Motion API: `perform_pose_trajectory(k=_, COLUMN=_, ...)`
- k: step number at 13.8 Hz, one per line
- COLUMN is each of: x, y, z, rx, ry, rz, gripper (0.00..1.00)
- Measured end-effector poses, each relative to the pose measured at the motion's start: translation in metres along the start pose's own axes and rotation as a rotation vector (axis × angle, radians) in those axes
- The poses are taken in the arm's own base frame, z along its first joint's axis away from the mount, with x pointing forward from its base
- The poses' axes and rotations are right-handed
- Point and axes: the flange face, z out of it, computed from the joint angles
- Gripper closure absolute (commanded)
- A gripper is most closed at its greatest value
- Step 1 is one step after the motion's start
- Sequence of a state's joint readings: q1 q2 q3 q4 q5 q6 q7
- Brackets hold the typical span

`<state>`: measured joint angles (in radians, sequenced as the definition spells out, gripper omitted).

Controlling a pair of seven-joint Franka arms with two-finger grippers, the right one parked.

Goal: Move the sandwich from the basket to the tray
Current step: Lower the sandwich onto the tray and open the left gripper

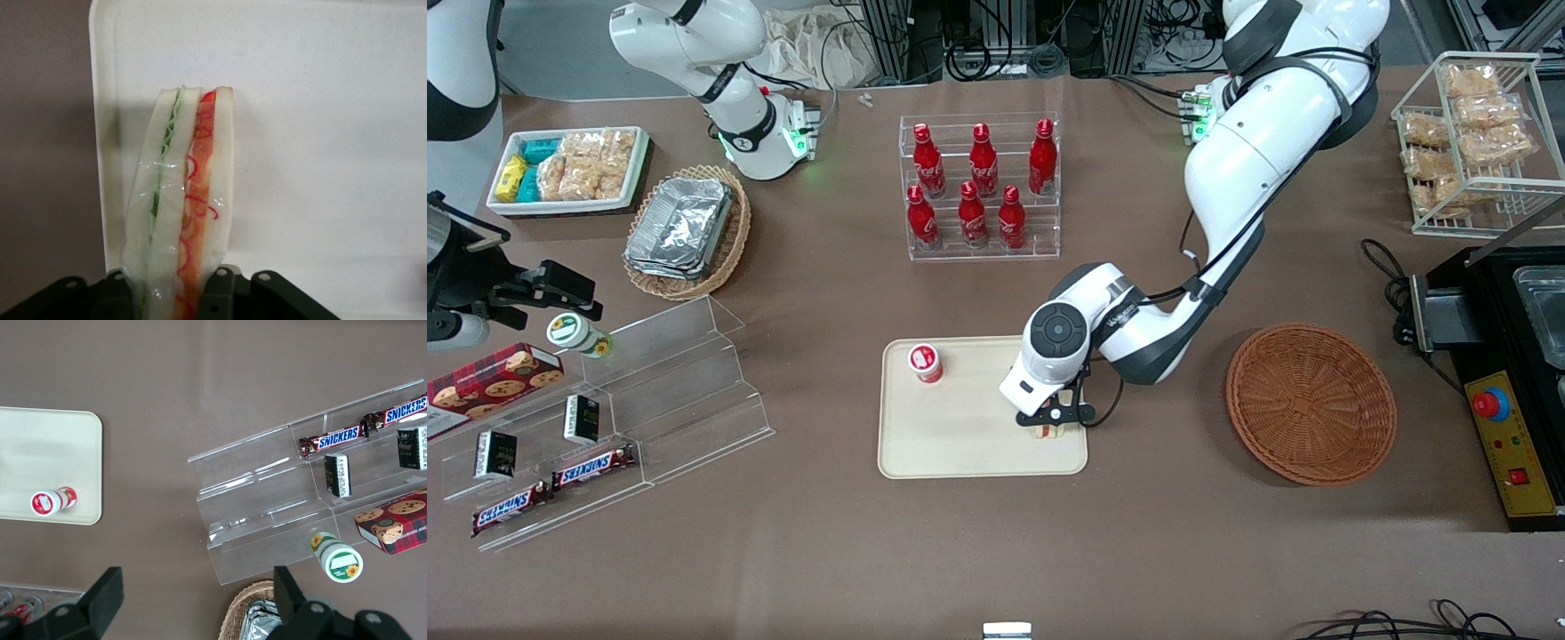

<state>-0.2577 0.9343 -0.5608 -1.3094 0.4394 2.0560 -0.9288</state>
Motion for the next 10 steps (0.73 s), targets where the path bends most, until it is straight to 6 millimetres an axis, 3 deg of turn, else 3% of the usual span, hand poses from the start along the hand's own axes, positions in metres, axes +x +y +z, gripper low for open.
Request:
perform_pose_trajectory(k=3, x=0.008, y=-0.002, z=-0.010, rx=-0.015, ry=0.021, rz=-0.013, gripper=0.00)
perform_pose_trajectory(k=5, x=0.018, y=-0.005, z=-0.033, rx=-0.031, ry=0.058, rz=-0.025, gripper=0.00)
perform_pose_trajectory(k=7, x=0.038, y=-0.027, z=-0.079, rx=-0.046, ry=0.112, rz=-0.069, gripper=0.00)
perform_pose_trajectory(k=10, x=0.060, y=-0.092, z=-0.163, rx=-0.004, ry=0.132, rz=-0.150, gripper=0.00)
